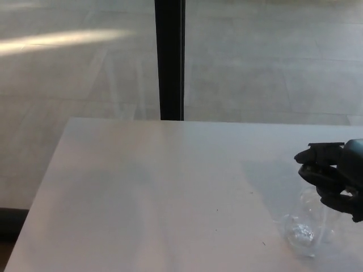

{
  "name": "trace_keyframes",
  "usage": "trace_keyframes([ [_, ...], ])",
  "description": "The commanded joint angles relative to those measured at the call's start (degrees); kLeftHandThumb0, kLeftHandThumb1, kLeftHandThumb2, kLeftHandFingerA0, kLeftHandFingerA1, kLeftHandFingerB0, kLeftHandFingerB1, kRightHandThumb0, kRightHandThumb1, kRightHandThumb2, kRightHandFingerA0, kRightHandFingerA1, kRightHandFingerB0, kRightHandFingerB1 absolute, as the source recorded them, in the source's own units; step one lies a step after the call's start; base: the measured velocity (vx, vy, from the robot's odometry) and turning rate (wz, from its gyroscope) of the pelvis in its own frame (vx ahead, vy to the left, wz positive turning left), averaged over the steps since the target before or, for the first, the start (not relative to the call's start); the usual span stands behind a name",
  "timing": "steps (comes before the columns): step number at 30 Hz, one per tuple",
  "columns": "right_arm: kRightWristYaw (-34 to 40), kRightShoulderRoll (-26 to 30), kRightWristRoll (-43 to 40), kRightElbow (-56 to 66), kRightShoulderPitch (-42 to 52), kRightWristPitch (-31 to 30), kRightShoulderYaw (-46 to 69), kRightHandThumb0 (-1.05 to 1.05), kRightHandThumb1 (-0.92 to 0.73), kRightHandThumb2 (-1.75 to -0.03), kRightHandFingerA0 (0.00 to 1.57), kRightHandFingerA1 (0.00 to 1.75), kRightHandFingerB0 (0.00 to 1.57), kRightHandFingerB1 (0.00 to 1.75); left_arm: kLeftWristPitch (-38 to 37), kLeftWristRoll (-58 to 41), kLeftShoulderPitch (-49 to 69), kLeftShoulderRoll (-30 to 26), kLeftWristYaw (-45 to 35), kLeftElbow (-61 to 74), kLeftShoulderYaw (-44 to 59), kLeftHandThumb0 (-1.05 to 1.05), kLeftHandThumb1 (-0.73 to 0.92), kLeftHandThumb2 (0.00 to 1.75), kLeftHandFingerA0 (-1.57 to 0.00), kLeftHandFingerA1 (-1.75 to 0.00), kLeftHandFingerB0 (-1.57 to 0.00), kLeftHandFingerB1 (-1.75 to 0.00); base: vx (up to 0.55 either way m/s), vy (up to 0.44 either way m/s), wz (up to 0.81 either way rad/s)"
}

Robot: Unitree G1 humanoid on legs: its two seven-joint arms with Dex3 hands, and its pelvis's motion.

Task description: The robot uses its right hand to grab and lift the lid of the spray bottle kept in the middle of the desk and places the lid on the right side of the bottle

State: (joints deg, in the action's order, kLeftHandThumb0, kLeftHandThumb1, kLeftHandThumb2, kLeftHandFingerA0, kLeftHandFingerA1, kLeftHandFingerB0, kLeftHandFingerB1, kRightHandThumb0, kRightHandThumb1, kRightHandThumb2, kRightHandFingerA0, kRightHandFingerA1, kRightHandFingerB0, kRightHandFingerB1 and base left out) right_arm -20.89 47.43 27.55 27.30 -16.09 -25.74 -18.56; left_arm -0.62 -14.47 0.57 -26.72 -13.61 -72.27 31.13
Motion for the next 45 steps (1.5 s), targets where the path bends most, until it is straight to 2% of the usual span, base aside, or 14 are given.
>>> trace_keyframes([
  [1,12.22,-2.73,10.66,-3.08,2.21,6.97,0.57,-0.26,-0.65,-0.63,0.89,1.64,0.93,0.57,-3.42,-0.83,0.94,-0.44,-0.88,0.31,0.27,-0.65,0.65,0.59,-0.7,-0.63,-0.55,-0.49,0.0,0.0,0.0],
  [12,21.14,-4.01,12.22,-6.76,5.26,13.82,4.21,-0.32,-0.53,-0.59,0.87,1.66,0.95,0.61,-3.15,-0.87,1.37,-0.06,-0.18,0.31,0.23,-0.59,0.64,0.59,-0.7,-0.6,-0.57,-0.48,0.0,0.0,0.0],
  [18,22.11,-5.67,11.2,-7.71,6.0,16.47,6.0,-0.3,-0.6,-0.56,0.82,1.74,0.77,1.19,-3.65,-1.12,1.48,0.18,-0.31,0.32,0.42,-0.57,0.61,0.58,-0.71,-0.6,-0.59,-0.5,0.0,0.0,0.0],
  [19,22.35,-6.01,11.0,-7.96,5.92,17.05,6.37,-0.3,-0.47,-0.88,1.16,1.35,0.82,1.1,-3.79,-1.07,1.54,0.2,-0.41,0.3,0.35,-0.58,0.61,0.58,-0.72,-0.6,-0.56,-0.49,0.0,0.0,0.0],
  [20,22.65,-6.69,10.56,-8.21,5.68,17.58,7.07,-0.24,-0.66,-0.6,0.84,1.74,0.79,1.1,-3.95,-1.02,1.63,0.19,-0.63,0.44,0.24,-0.57,0.62,0.58,-0.71,-0.6,-0.56,-0.49,0.0,0.0,0.0],
  [24,24.52,-9.54,9.08,-8.71,5.55,20.08,9.98,-0.24,-0.61,-0.72,1.03,1.59,0.89,1.02,-4.49,-0.74,1.97,0.14,-1.29,0.68,-0.27,-0.58,0.62,0.59,-0.7,-0.62,-0.55,-0.49,0.0,0.0,0.0],
  [27,25.19,-12.12,7.08,-9.08,5.1,22.33,12.28,-0.18,-0.68,-0.84,0.86,1.73,0.7,1.39,-4.47,-0.81,1.82,0.26,-0.23,0.33,-0.23,-0.58,0.61,0.58,-0.71,-0.6,-0.59,-0.48,0.0,0.0,0.0],
  [29,24.85,-13.31,6.54,-9.12,4.91,23.17,13.31,-0.18,-0.67,-0.9,0.87,1.73,0.73,1.36,-4.57,-0.79,1.98,0.26,-0.26,0.31,-0.3,-0.58,0.61,0.58,-0.73,-0.62,-0.58,-0.49,0.0,0.0,0.0],
  [30,24.51,-14.0,5.92,-9.04,4.79,23.51,13.91,-0.17,-0.66,-0.92,0.87,1.73,0.74,1.34,-4.54,-0.89,2.06,0.21,-0.52,0.27,-0.24,-0.59,0.47,0.87,-0.67,-0.7,-0.53,-0.61,0.0,0.0,0.0],
  [31,23.9,-14.83,4.49,-8.69,4.04,23.68,14.88,-0.17,-0.62,-0.94,1.05,1.67,0.77,1.34,-4.44,-1.0,2.04,0.24,-0.39,0.36,-0.16,-0.57,0.61,0.57,-0.74,-0.63,-0.59,-0.48,0.0,0.0,0.0],
  [32,23.23,-15.42,3.84,-8.3,3.53,23.45,15.53,-0.19,-0.66,-0.96,0.87,1.71,0.71,1.41,-4.39,-1.06,2.01,0.26,-0.3,0.35,-0.1,-0.56,0.61,0.58,-0.73,-0.62,-0.59,-0.48,0.0,0.0,0.0],
  [33,22.67,-16.07,3.29,-7.97,2.98,23.26,16.16,-0.24,-0.59,-1.09,1.16,1.34,0.86,1.15,-4.42,-1.14,2.07,0.24,-0.56,0.31,-0.04,-0.58,0.61,0.58,-0.69,-0.62,-0.57,-0.49,0.0,0.0,0.0],
  [34,22.85,-16.49,2.89,-8.31,2.4,24.09,16.7,-0.09,-0.59,-0.99,0.97,1.71,0.74,1.44,-4.44,-0.96,2.19,0.15,-0.67,0.35,-0.22,-0.58,0.61,0.59,-0.72,-0.61,-0.58,-0.48,0.0,0.0,0.0],
  [45,19.67,-13.9,-0.47,-11.91,-7.92,24.92,24.6,-0.14,-0.58,-1.04,0.87,1.75,0.73,1.42,-5.0,-1.3,2.73,0.01,-1.22,0.15,0.1,-0.59,0.62,0.59,-0.72,-0.63,-0.59,-0.5,0.0,0.0,0.0],
])
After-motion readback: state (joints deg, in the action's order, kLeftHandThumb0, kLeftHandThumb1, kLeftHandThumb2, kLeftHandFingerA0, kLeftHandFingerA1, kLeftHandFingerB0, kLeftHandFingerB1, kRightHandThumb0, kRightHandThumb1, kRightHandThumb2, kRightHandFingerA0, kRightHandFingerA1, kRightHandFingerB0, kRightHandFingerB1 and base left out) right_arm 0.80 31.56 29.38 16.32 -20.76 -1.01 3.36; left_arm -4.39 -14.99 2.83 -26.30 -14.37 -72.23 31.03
